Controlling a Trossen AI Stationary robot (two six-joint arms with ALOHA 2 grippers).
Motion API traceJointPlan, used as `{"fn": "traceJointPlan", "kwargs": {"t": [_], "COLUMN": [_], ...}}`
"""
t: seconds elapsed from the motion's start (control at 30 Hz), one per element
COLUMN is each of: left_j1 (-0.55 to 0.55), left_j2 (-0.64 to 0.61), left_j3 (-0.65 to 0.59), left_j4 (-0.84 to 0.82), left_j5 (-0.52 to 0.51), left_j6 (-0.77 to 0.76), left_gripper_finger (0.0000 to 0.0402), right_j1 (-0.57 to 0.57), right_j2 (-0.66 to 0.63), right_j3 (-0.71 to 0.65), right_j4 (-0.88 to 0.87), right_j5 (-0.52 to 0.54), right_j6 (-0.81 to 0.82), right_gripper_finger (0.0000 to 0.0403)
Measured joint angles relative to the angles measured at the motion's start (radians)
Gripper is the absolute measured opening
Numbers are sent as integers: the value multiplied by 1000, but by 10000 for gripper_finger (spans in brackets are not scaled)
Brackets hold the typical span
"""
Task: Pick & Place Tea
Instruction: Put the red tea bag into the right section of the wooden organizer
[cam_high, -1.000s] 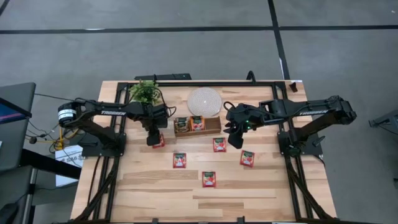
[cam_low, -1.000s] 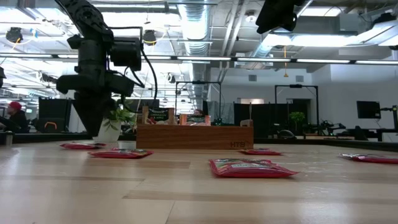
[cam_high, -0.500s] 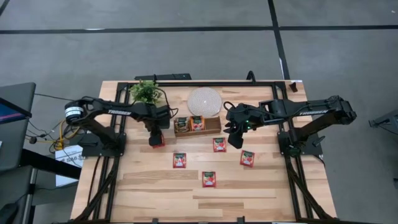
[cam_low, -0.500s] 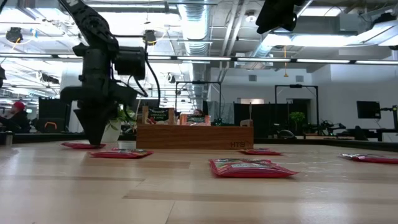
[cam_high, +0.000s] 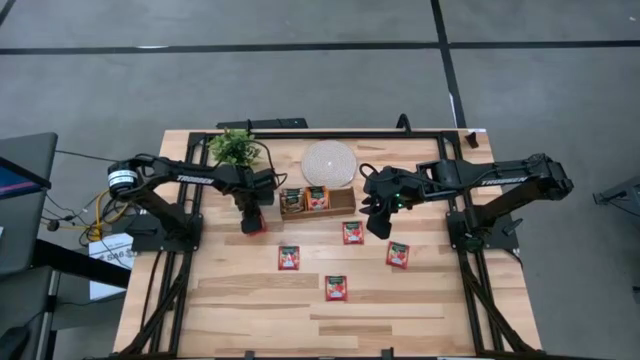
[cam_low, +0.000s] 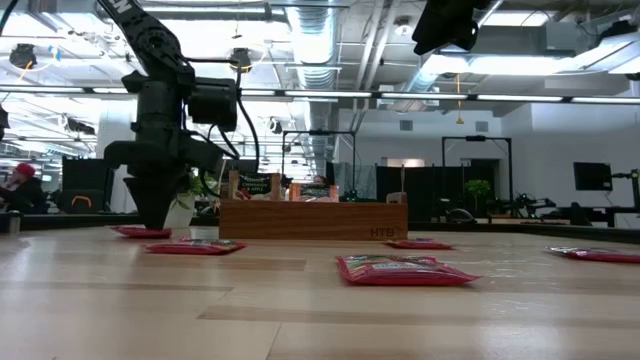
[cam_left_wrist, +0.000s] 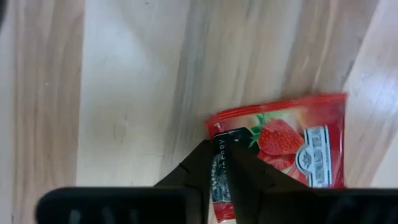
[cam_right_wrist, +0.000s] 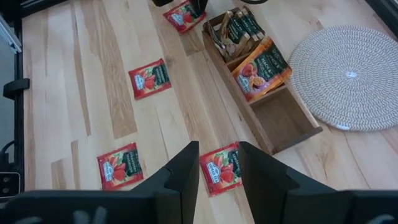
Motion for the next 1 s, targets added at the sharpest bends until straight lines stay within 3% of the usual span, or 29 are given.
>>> {"fn": "traceJointPlan", "kwargs": {"t": [0.1,0.3,0.63,0.83,1.0], "left_j1": [1,-1,-2,-2,-9], "left_j2": [0,-47,-286,-409,-444], "left_j3": [0,-8,-3,116,271], "left_j4": [-1,-11,-129,-238,-230], "left_j5": [-4,-37,-48,-48,-49], "left_j6": [-25,-50,-105,-129,-132], "left_gripper_finger": [8,1,0,0,0], "right_j1": [0,0,0,0,-2], "right_j2": [0,0,0,0,0], "right_j3": [0,0,0,0,0], "right_j4": [0,0,1,27,114], "right_j5": [0,-1,-1,1,7], "right_j6": [0,0,0,0,-13], "right_gripper_finger": [107,107,107,107,107]}}
